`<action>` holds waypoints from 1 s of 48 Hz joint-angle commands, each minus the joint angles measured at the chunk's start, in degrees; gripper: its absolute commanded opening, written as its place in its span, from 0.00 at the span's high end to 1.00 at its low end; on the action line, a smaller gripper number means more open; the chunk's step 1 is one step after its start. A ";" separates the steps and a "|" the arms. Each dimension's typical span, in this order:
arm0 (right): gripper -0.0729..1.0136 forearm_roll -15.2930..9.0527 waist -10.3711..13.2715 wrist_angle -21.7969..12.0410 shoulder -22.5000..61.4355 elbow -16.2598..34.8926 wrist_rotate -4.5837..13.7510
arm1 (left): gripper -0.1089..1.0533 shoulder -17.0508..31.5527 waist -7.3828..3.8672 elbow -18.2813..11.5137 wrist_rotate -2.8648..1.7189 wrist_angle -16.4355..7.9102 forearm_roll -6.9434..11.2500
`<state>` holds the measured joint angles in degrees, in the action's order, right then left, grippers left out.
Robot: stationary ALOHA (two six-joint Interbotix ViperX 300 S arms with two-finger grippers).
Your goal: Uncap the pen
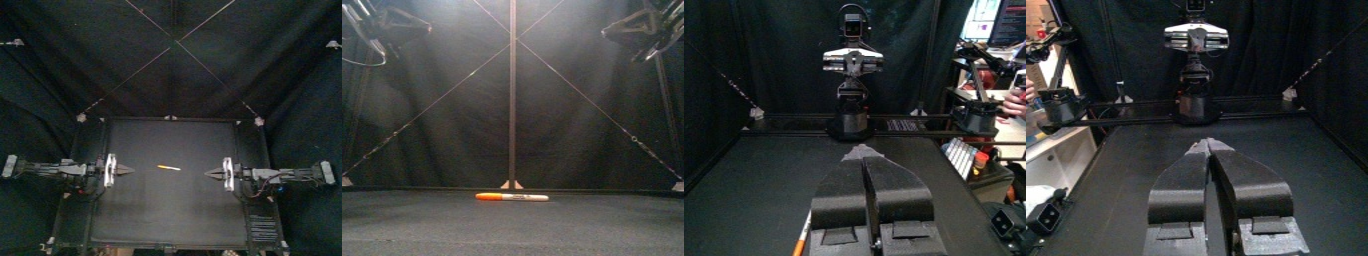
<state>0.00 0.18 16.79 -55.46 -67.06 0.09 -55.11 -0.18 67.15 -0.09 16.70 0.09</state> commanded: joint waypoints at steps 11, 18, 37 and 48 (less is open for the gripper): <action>0.86 0.18 5.45 3.52 21.88 4.04 0.62 | 0.89 18.63 -8.70 -5.98 0.53 0.70 -1.58; 0.62 0.35 9.32 3.52 36.12 9.49 0.62 | 0.71 26.54 -10.63 -9.84 0.44 0.18 -6.86; 0.14 0.44 13.62 0.44 59.50 21.01 0.62 | 0.07 37.97 -12.13 -11.95 0.26 -0.35 -7.73; 0.16 0.44 14.50 -3.69 65.13 24.43 0.70 | 0.07 40.08 -12.04 -13.36 0.18 -6.68 -5.36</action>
<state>0.35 14.41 13.54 9.93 -44.03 0.79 -15.29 -12.04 55.72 0.18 11.25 -5.89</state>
